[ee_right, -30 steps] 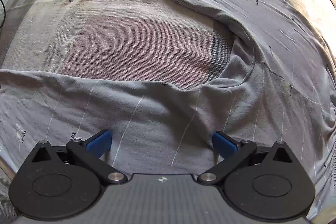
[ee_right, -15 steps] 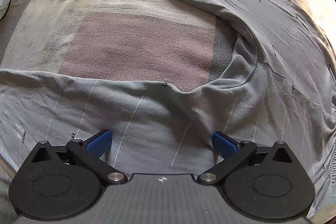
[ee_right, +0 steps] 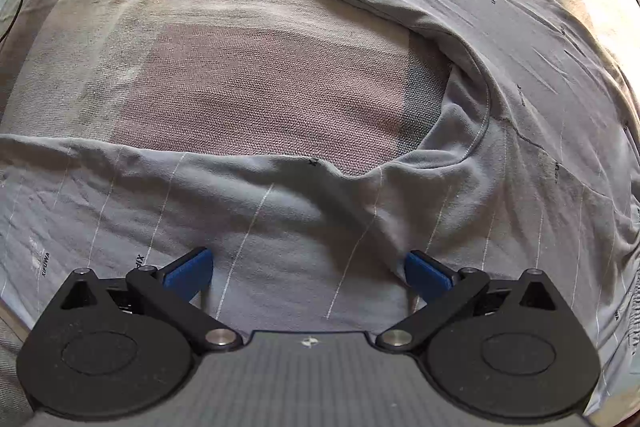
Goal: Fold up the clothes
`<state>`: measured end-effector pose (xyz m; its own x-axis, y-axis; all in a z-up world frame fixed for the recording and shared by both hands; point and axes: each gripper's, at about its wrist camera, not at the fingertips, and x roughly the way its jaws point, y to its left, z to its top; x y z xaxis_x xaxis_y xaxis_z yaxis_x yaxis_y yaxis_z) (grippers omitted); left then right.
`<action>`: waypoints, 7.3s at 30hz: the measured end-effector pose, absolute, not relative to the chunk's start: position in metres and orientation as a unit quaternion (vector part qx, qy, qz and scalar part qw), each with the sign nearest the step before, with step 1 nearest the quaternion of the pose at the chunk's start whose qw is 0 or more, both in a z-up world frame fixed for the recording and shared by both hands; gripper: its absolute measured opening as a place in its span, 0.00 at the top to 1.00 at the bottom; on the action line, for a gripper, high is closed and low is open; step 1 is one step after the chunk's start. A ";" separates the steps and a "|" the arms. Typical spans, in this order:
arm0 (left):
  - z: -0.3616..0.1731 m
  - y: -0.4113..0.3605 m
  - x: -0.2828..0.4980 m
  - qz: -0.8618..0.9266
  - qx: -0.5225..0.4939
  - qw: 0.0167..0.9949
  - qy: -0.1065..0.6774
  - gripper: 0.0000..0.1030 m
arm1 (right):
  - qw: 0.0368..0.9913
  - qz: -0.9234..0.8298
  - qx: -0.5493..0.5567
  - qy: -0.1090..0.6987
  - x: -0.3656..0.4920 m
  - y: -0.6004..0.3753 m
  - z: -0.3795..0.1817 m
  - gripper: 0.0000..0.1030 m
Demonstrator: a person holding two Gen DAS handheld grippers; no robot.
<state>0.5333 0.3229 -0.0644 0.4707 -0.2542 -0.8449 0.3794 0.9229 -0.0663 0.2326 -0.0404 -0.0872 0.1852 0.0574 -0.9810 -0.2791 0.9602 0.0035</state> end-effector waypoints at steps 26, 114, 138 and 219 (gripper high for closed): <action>-0.076 0.154 0.443 -0.279 0.180 0.821 0.465 0.13 | 0.803 0.112 -0.075 0.581 0.206 -0.045 -0.085 0.00; -0.089 -0.261 0.384 -0.531 0.213 0.605 0.553 0.13 | 0.840 -0.057 0.119 0.526 0.150 -0.235 -0.089 0.00; -0.086 -0.186 0.341 -0.500 0.209 0.633 0.552 0.09 | 0.829 -0.081 0.078 0.548 0.153 -0.222 -0.097 0.00; -0.083 0.314 0.083 -0.129 0.074 0.815 0.561 0.08 | 0.828 0.181 -0.099 0.521 0.144 0.047 -0.088 0.00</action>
<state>0.0826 0.3141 -0.0828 0.3384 -0.1261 -0.9325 0.2930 0.9558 -0.0229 0.1436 0.0472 -0.0880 0.3917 0.1971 -0.8988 -0.4034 0.9147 0.0248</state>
